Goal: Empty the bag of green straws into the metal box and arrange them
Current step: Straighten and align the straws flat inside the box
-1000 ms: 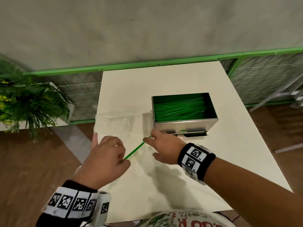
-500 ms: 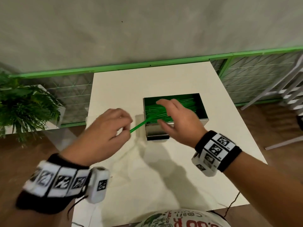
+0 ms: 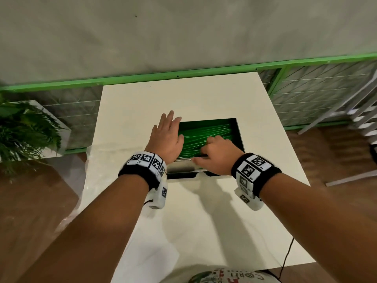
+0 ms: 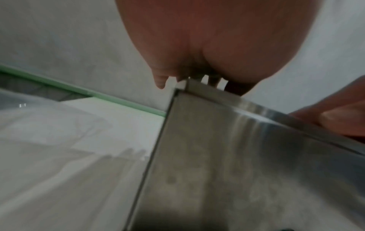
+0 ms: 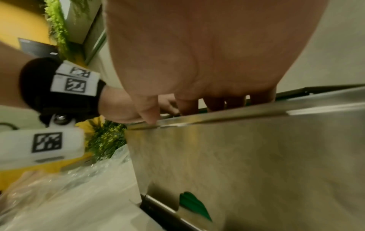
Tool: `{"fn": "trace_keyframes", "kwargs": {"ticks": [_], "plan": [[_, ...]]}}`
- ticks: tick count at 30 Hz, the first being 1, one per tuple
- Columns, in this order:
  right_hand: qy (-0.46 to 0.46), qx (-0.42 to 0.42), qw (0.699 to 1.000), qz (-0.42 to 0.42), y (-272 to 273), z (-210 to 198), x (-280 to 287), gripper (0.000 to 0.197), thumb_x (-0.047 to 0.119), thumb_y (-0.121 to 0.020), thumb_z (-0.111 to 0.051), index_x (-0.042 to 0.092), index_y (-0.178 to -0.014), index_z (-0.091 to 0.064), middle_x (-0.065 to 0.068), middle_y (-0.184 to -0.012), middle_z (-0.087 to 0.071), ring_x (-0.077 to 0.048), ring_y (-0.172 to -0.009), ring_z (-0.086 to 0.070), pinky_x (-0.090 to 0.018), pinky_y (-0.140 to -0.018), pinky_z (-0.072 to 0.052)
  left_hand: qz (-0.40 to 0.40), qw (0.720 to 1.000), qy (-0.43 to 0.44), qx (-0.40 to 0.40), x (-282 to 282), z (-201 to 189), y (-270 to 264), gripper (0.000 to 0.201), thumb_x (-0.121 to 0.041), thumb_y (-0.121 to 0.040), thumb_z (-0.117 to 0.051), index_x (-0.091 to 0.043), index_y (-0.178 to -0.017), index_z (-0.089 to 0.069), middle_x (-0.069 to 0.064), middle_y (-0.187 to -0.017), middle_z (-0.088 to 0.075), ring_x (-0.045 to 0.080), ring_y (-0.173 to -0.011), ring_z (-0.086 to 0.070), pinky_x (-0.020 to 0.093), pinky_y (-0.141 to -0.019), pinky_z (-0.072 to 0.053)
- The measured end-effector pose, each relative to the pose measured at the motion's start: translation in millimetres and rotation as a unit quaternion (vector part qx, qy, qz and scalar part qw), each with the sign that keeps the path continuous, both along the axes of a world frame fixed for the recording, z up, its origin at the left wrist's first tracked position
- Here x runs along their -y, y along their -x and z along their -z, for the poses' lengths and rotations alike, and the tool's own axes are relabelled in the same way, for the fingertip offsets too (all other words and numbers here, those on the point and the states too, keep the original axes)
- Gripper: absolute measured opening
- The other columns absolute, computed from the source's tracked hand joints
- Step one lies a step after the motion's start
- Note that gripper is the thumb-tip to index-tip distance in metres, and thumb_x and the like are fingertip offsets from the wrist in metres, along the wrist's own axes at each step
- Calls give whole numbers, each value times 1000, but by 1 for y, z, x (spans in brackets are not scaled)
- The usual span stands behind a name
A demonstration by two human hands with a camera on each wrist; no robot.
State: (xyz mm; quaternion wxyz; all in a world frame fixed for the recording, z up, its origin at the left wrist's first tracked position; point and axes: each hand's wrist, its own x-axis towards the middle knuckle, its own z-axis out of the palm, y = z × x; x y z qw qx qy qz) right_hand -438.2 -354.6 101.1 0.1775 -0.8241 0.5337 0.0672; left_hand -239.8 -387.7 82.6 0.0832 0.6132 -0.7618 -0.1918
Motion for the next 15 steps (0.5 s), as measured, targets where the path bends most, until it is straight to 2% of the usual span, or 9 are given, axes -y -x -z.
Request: {"fn": "trace_keyframes", "kwargs": {"ticks": [3,6,8,11,12,15], "plan": [[-84,17,996,-20,-3,6,7,70,71,-94,-32,12,-65,-57,-4,-68,-58,-21,-67,-56,-34,-63,-41,-54,996,15,-70,7,8,7,57,-23,-107,-37,-11,-160,-20,5,-171,-13,24,-158,-3,45,-128,-14],[-137,49,989,-14,-6,4,17,65,71,-95,-34,16,-71,-58,-3,-70,-59,-13,-66,-54,-34,-62,-39,-66,992,50,-92,6,15,10,54,-16,-108,-37,-7,-159,-23,7,-168,-23,23,-158,-7,34,-127,-14],[-118,95,988,-9,-6,1,25,54,59,-97,-42,13,-76,-59,-5,-74,-60,-18,-71,-57,-37,-67,-46,-64,990,60,-109,4,16,9,53,-11,-107,-37,-6,-158,-26,7,-167,-27,23,-158,-9,31,-125,-15],[-8,163,986,21,-6,0,40,18,24,-90,-53,11,-88,-66,-7,-86,-63,-28,-84,-60,-39,-74,-50,-64,988,68,-120,4,20,6,53,-3,-103,-38,-5,-156,-31,9,-164,-31,26,-157,-13,28,-123,-16],[25,162,986,31,-7,0,44,18,16,-86,-54,11,-96,-68,-9,-94,-62,-31,-91,-59,-39,-78,-49,-63,988,68,-121,4,21,6,55,0,-101,-38,-5,-155,-32,10,-164,-32,26,-156,-14,28,-122,-16],[18,66,998,12,-8,5,52,46,13,-85,-53,19,-130,-59,-14,-118,-53,-37,-109,-48,-46,-91,-48,-59,989,64,-116,4,23,6,60,6,-96,-39,-5,-155,-33,9,-164,-33,26,-156,-14,33,-126,-20]]}}
